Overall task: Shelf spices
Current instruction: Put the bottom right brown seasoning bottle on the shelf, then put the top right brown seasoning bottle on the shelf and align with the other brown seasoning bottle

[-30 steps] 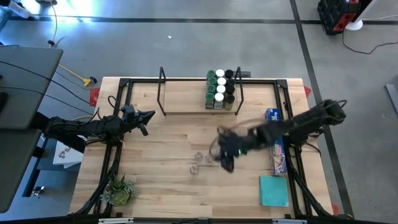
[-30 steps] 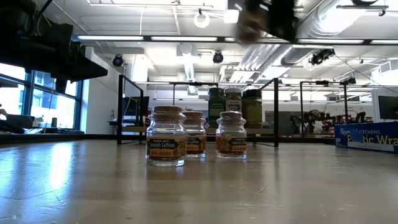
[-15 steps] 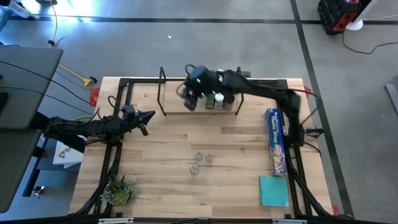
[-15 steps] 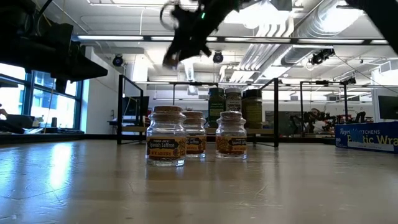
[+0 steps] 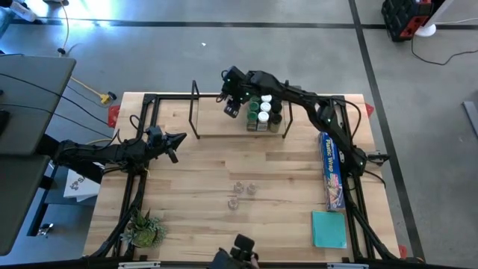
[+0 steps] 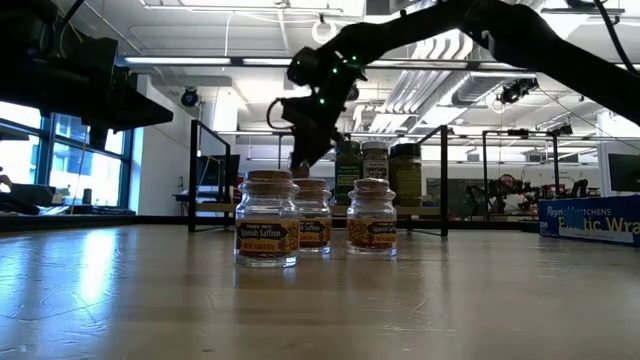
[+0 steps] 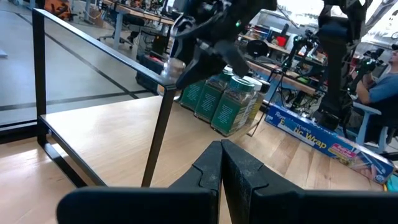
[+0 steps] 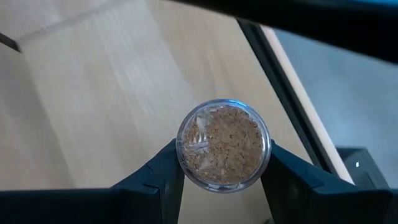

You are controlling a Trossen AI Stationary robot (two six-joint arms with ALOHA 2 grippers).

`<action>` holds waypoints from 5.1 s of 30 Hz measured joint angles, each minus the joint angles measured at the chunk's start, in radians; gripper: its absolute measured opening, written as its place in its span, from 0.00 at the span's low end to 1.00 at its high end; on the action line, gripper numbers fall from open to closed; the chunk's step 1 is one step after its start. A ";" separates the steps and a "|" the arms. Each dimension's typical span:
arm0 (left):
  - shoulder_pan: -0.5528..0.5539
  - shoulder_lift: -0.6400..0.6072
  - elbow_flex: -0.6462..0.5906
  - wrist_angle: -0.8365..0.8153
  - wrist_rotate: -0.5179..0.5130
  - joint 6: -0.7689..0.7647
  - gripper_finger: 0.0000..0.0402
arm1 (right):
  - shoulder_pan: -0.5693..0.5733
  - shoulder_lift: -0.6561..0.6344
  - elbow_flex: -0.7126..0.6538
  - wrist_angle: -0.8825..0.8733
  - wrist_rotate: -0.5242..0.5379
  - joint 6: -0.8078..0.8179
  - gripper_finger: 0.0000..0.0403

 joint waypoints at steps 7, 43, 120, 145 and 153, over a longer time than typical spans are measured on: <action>0.000 0.000 0.000 0.000 0.000 0.000 0.01 | -0.030 0.004 -0.002 -0.017 0.015 -0.002 0.42; 0.000 0.000 0.000 0.000 0.000 0.000 0.01 | -0.014 0.005 -0.015 -0.034 0.176 -0.053 0.65; 0.000 0.000 0.000 0.000 0.000 0.000 0.01 | 0.742 -0.677 -0.974 0.365 0.135 0.443 0.03; 0.000 0.000 0.000 0.000 0.000 0.000 0.01 | 0.736 -0.531 -1.254 0.816 0.097 0.341 0.65; 0.000 0.000 0.000 0.000 0.000 0.000 0.01 | 0.734 -0.535 -1.248 0.802 0.094 0.390 0.39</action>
